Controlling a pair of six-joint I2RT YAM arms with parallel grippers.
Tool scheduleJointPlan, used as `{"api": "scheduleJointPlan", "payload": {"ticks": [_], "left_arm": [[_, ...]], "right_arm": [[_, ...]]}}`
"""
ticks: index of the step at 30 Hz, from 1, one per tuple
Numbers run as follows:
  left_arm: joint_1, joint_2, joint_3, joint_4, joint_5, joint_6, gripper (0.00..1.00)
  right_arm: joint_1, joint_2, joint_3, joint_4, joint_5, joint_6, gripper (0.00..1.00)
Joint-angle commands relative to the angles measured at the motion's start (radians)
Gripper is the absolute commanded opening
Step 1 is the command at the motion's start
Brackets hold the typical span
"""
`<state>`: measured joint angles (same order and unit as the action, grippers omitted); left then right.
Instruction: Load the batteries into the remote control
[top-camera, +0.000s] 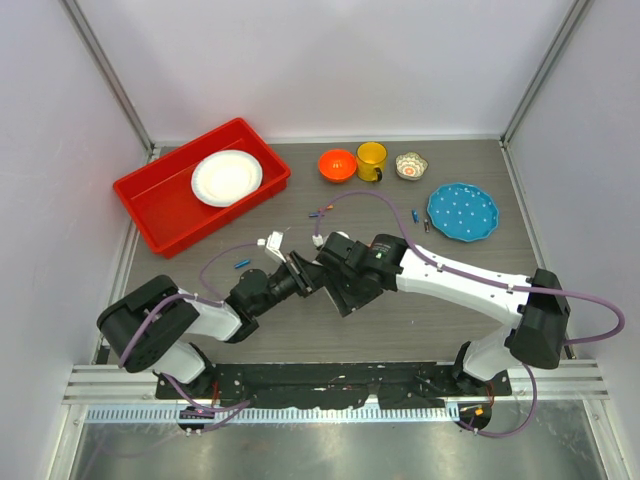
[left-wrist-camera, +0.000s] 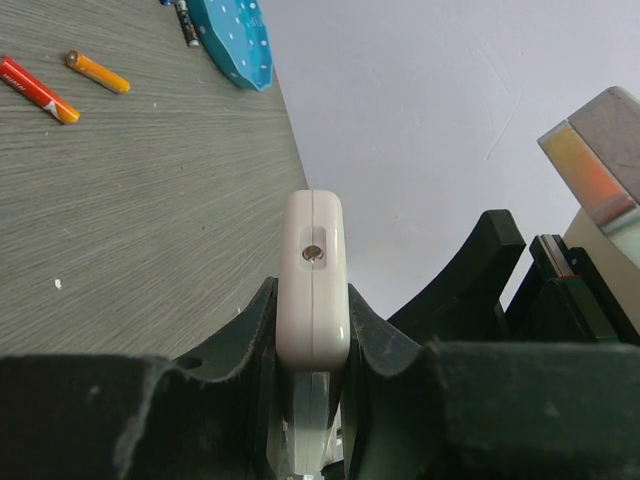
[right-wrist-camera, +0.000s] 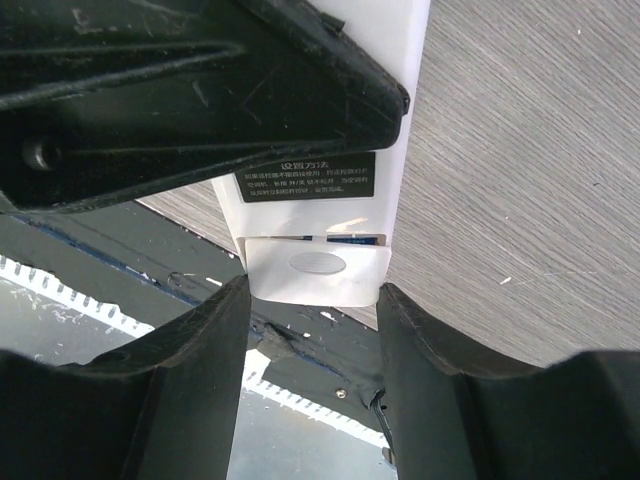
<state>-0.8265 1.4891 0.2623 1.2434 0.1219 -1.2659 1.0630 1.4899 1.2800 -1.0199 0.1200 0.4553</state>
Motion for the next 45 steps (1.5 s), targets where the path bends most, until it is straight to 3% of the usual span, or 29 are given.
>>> {"api": "scheduleJointPlan", "payload": {"ticks": [1,21,36,45], "left_arm": [[-0.046,-0.047,0.060,0.303,0.200,-0.035,0.00],[-0.060,0.017,0.130,0.303,0.298,-0.072,0.00],[-0.042,0.022,0.034,0.235,0.050,-0.029,0.00],[-0.042,-0.049,0.037,0.119,0.024,0.020,0.00]], "right_arm": [[-0.021,-0.029,0.005,0.153,0.075,-0.018,0.01],[-0.046,-0.043,0.041,0.132,0.086,-0.075,0.01],[-0.046,-0.031,0.156,-0.094,0.000,-0.106,0.01],[-0.046,-0.019,0.163,-0.120,0.006,-0.110,0.01]]}}
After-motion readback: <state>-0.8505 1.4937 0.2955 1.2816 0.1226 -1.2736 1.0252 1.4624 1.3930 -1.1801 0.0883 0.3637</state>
